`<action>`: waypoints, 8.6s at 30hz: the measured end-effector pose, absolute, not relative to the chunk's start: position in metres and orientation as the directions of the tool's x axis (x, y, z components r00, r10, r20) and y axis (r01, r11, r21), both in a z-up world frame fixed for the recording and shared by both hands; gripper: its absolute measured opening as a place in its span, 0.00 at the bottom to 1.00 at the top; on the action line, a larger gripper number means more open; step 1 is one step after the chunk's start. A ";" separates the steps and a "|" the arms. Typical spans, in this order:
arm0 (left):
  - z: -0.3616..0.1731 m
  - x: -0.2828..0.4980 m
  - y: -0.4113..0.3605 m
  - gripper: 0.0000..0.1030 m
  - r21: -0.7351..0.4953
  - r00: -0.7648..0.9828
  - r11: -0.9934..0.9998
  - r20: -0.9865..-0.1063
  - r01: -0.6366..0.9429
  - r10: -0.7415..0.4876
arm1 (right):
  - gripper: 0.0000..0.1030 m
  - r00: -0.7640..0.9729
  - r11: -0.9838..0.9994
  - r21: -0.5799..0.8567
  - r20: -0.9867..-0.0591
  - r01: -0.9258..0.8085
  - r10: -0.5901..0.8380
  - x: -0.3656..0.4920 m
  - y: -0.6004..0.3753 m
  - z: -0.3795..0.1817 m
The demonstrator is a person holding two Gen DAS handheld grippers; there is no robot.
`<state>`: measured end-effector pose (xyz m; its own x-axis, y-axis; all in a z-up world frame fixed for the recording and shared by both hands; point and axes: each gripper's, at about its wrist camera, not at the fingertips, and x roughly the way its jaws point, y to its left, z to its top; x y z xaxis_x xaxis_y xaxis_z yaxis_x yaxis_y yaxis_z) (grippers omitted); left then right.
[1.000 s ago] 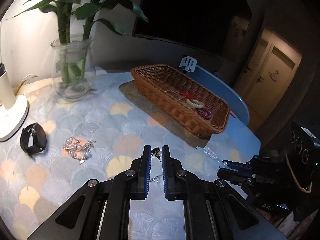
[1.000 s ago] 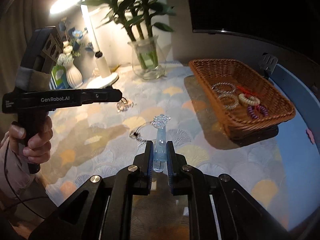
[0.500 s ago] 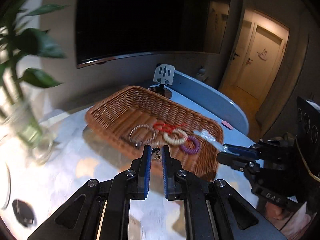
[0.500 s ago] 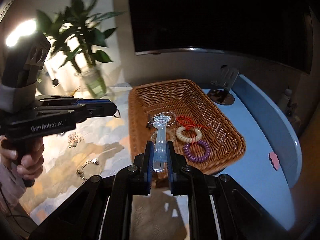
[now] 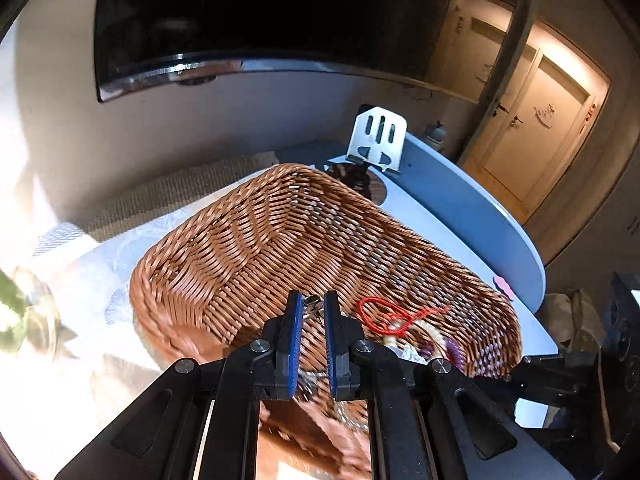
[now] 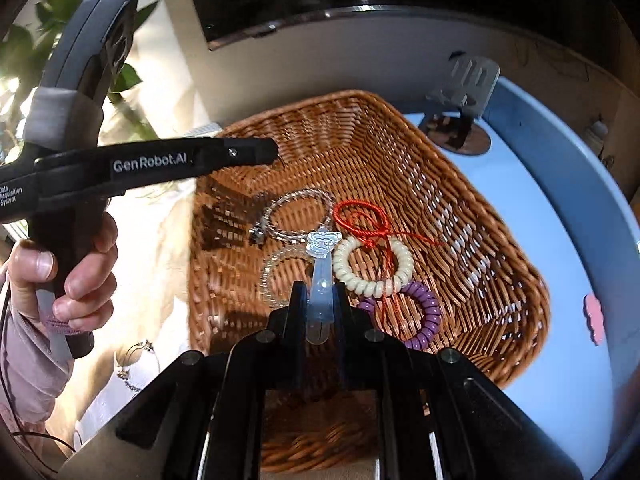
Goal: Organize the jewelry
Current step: 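Carry both items over the wicker basket and open both tools, then bring both tools back to the remaining jewelry, then grasp the black watch with the left tool while the right tool grasps the small gold earring, then carry both items over the wicker basket and open both tools, then bring both tools back to the last jewelry on the table, then grasp the silver pearl bracelet with the left tool while the right tool grasps the silver heart bangle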
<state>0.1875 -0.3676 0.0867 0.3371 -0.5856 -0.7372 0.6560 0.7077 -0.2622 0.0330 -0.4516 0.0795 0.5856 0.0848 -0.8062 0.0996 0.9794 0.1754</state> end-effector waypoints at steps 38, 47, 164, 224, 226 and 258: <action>0.149 0.045 -0.089 0.53 -0.191 0.594 0.879 -0.672 0.438 -0.442 | 0.33 0.680 0.965 0.204 -0.686 -0.162 0.260 -0.049 -0.307 0.100; 0.117 0.015 0.022 0.54 -0.174 0.627 0.950 -0.718 0.258 -0.302 | 0.33 0.636 0.949 0.234 -0.705 -0.209 0.314 -0.046 -0.271 0.057; 0.111 0.083 -0.174 0.13 -0.103 0.616 0.841 -0.634 0.531 -0.467 | 0.17 0.749 0.950 0.264 -0.592 -0.168 0.297 -0.022 -0.353 0.128; 0.162 0.042 -0.082 0.48 -0.240 0.603 0.836 -0.598 0.494 -0.528 | 0.36 0.774 0.923 0.379 -0.562 -0.071 0.291 -0.038 -0.336 0.114; 0.153 0.036 -0.060 0.48 -0.251 0.611 0.851 -0.606 0.462 -0.510 | 0.36 0.763 0.922 0.378 -0.570 -0.085 0.304 -0.038 -0.325 0.102; 0.047 0.043 -0.077 0.49 0.143 0.593 0.816 -0.757 0.560 -0.274 | 0.36 0.529 0.973 0.165 -0.818 -0.160 0.226 -0.004 -0.287 0.042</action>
<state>0.0432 -0.0773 0.0473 0.5932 -0.2744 -0.7568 0.5600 0.8161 0.1431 -0.0044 -0.2869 0.0422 0.5290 0.2257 -0.8180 -0.1598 0.9732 0.1651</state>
